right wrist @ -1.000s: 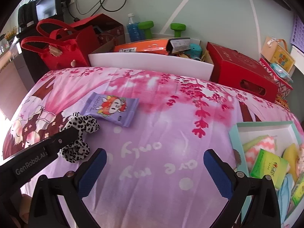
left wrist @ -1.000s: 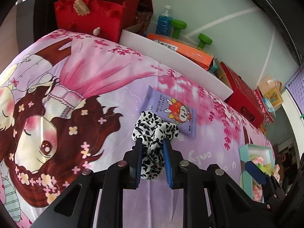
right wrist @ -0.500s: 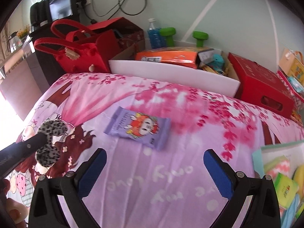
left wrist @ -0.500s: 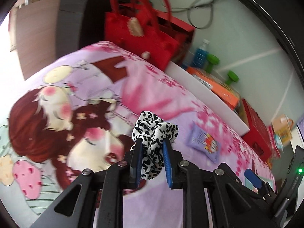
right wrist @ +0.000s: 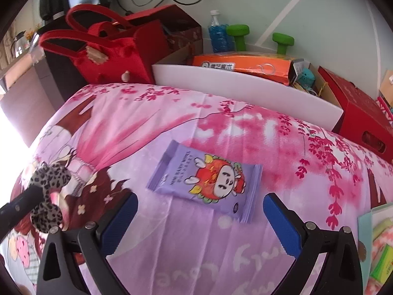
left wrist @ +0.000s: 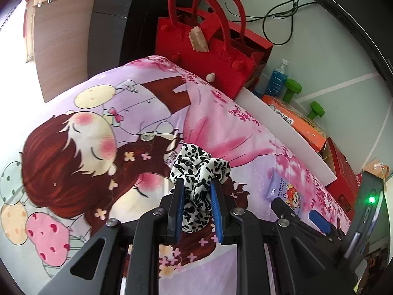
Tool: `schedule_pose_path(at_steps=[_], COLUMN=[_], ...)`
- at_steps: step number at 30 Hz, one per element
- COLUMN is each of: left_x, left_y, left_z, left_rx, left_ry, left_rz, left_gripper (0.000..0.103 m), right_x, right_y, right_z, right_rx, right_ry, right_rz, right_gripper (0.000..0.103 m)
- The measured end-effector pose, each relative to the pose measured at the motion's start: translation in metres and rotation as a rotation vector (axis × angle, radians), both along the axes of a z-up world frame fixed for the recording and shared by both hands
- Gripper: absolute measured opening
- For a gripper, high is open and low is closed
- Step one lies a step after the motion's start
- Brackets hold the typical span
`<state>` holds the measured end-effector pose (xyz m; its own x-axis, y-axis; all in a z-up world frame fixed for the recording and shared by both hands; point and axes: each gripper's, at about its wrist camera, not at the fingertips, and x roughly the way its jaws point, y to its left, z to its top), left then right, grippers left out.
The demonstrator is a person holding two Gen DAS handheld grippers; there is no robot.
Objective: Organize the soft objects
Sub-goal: 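Grasp the purple baby-wipes packet with the right gripper while the left gripper holds the scrunchie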
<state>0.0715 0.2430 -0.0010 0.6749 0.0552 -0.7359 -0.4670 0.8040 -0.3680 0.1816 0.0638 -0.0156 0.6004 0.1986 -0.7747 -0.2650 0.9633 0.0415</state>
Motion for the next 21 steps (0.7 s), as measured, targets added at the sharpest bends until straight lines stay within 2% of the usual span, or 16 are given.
schedule_pose_path(at_steps=[8, 16, 21], left_x=[0.011, 0.016, 0.018], left_y=[-0.005, -0.004, -0.004], left_z=[-0.007, -0.012, -0.013], left_rx=[-0.015, -0.024, -0.027], left_ry=[0.006, 0.016, 0.015], left_rz=[-0.023, -0.024, -0.029], left_gripper=[0.021, 0.021, 0.021], right_x=[0.018, 0.03, 0.033], right_y=[-0.002, 0.012, 0.007], right_z=[-0.006, -0.019, -0.022], right_rx=[0.09, -0.007, 0.002], right_ry=[0.039, 0.051, 0.045], right_rz=[-0.004, -0.025, -0.047], right_gripper=[0.103, 0.103, 0.103])
